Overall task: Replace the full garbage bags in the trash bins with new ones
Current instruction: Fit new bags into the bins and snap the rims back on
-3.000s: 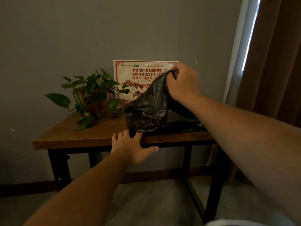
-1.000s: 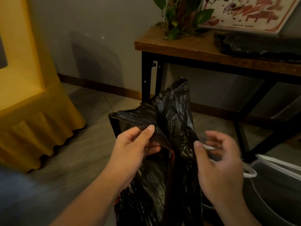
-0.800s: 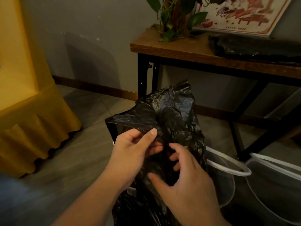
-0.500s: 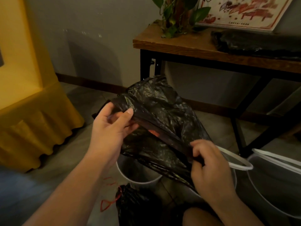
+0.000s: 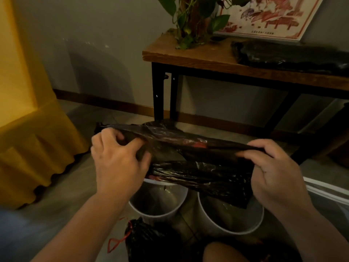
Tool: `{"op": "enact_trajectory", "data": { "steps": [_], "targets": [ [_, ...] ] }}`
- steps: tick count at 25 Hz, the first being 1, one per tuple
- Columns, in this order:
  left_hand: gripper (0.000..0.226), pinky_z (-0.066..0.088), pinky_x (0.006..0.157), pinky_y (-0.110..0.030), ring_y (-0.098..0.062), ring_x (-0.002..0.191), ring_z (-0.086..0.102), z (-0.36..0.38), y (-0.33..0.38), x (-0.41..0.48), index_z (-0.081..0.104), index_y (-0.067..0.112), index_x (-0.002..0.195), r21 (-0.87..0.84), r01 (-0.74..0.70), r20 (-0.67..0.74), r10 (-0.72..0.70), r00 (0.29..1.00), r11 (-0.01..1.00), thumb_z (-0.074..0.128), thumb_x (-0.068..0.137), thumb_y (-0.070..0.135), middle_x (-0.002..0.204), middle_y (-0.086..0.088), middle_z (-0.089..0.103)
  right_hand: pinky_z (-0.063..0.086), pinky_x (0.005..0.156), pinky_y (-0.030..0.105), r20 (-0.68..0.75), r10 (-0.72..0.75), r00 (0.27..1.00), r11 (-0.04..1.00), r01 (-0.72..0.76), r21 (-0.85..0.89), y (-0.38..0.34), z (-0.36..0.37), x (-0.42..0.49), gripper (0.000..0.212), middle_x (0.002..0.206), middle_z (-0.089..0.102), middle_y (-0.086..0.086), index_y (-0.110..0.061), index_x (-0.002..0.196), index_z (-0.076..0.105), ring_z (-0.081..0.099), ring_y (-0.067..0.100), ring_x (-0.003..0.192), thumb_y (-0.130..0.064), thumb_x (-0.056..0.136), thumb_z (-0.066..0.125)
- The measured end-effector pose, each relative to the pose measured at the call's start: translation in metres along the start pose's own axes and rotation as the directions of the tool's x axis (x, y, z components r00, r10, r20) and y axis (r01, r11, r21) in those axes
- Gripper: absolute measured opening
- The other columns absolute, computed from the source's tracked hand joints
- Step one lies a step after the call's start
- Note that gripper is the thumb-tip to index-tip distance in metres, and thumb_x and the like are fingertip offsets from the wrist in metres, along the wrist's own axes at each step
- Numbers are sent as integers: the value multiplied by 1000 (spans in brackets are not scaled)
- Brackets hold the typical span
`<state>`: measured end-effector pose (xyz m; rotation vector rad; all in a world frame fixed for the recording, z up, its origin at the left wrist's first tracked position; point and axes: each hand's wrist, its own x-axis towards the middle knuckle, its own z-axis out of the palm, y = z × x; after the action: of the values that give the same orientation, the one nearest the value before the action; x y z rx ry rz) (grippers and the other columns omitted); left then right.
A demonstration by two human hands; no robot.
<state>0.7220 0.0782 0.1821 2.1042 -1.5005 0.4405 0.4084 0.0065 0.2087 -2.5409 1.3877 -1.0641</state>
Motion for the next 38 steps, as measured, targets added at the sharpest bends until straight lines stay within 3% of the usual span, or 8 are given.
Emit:
{"op": "enact_trajectory", "data": {
  "steps": [9, 13, 16, 19, 24, 29, 33, 38],
  "targets": [
    [27, 14, 118, -66, -39, 158, 15, 0, -12, 0, 77, 25, 98, 57, -344, 93, 338, 936, 937, 82, 72, 29, 166, -9, 34, 59, 84, 37, 85, -33, 996, 992, 44, -122, 12, -10, -22, 53, 139, 57, 12, -3, 135, 59, 65, 24, 109, -5, 84, 77],
    [29, 52, 99, -50, -28, 114, 67, 6, -11, 1, 78, 18, 111, -135, -338, 88, 351, 932, 931, 76, 83, 12, 121, -4, 70, 59, 81, 34, 107, 3, 994, 986, 15, -165, 15, -10, -25, 64, 148, 47, 9, -12, 140, 49, 64, 26, 113, -11, 82, 78],
    [24, 57, 75, -41, -24, 99, 59, 5, -11, -1, 79, 15, 106, -148, -289, 70, 302, 951, 946, 70, 84, 13, 117, -3, 61, 56, 83, 36, 58, 92, 994, 978, -80, -193, 25, -9, -24, 50, 145, 46, 11, -16, 129, 62, 60, 27, 111, 0, 82, 70],
    [20, 57, 84, -44, -26, 117, 54, 4, -16, -1, 80, 22, 102, -129, -188, 147, 206, 967, 974, 75, 83, 19, 141, -4, 49, 53, 89, 47, 9, 121, 993, 949, -113, -295, 36, -8, -23, 29, 129, 59, 19, -1, 101, 79, 58, 36, 112, 9, 79, 64],
    [40, 46, 115, -42, -18, 156, 25, 16, -7, -4, 70, 27, 128, -135, -197, 273, 228, 935, 971, 73, 89, 31, 168, 1, 28, 41, 75, 25, -24, 293, 956, 940, -293, -174, 29, -2, -25, 43, 108, 57, 4, 2, 122, 67, 55, 11, 86, -17, 94, 40],
    [56, 56, 79, -34, -24, 111, 65, 19, 3, -9, 62, 29, 140, -202, -118, 207, 160, 965, 972, 66, 86, 15, 137, -1, 60, 44, 62, 21, -47, 260, 964, 957, -264, -119, 15, 6, -22, 24, 103, 47, -3, -16, 117, 71, 52, 8, 75, -22, 99, 57],
    [40, 52, 72, -37, -22, 99, 56, 16, 1, -9, 73, 25, 127, -138, -91, 144, 111, 983, 986, 60, 89, 17, 110, -2, 62, 38, 48, 22, 133, 238, 962, 932, -188, -309, 15, 5, -20, 18, 98, 39, -5, -30, 81, 71, 41, 6, 62, -16, 83, 59],
    [17, 40, 71, -26, -3, 91, 40, 14, 1, -9, 70, 17, 107, -169, 79, 138, -56, 989, 982, 63, 95, 27, 107, 2, 54, 30, 49, 18, 169, 264, 950, 896, -177, -407, 21, 7, -21, 21, 93, 43, -12, -32, 104, 77, 39, 2, 58, -31, 92, 59]
  ]
}}
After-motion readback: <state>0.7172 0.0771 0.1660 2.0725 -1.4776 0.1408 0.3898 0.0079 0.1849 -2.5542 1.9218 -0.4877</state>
